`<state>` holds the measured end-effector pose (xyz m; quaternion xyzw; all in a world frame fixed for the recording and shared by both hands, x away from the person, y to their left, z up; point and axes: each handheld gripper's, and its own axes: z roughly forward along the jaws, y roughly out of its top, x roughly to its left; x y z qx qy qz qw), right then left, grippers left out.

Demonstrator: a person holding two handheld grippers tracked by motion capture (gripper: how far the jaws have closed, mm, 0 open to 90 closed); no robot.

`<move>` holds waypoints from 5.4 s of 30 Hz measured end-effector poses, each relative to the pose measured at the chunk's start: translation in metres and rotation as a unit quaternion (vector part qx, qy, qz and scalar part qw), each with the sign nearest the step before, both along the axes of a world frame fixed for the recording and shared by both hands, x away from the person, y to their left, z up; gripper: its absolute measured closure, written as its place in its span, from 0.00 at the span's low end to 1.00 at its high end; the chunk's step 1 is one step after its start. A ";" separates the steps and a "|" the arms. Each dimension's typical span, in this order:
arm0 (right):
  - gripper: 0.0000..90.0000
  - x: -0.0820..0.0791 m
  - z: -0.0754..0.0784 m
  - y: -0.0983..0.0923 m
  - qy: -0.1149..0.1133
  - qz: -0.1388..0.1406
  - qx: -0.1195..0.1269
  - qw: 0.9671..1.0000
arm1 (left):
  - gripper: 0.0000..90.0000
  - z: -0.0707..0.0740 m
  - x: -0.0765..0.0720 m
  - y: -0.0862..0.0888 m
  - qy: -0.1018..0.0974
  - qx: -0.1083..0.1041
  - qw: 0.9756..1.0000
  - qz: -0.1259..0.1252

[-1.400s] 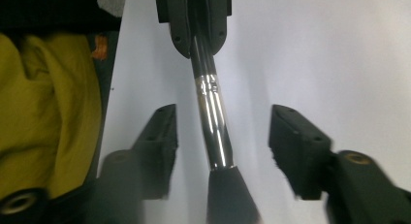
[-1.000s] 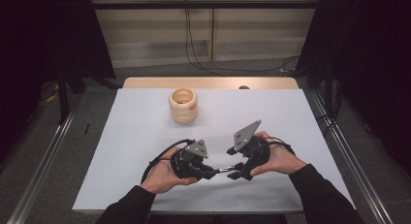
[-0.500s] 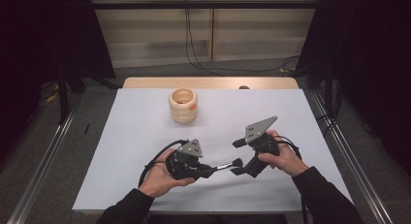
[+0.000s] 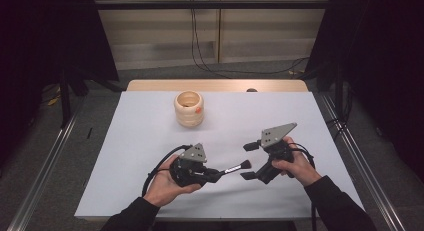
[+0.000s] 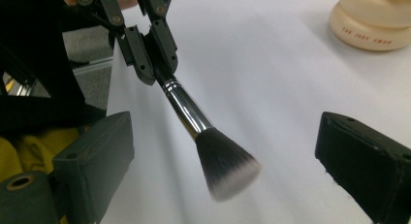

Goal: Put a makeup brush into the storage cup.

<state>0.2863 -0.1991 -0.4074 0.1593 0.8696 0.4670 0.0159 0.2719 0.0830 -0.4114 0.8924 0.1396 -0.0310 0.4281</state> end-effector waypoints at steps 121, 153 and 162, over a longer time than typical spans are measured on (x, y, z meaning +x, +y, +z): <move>0.86 0.011 0.019 -0.018 0.050 0.012 0.146 0.988 | 0.02 0.001 -0.008 0.026 -0.102 -0.165 0.974 0.116; 0.86 0.023 0.037 0.012 0.080 0.045 0.007 0.996 | 0.03 -0.005 -0.005 0.018 -0.090 -0.153 0.978 0.108; 0.86 0.024 0.036 0.016 0.087 0.049 -0.003 0.995 | 0.09 -0.004 -0.002 0.010 -0.093 -0.137 0.981 0.099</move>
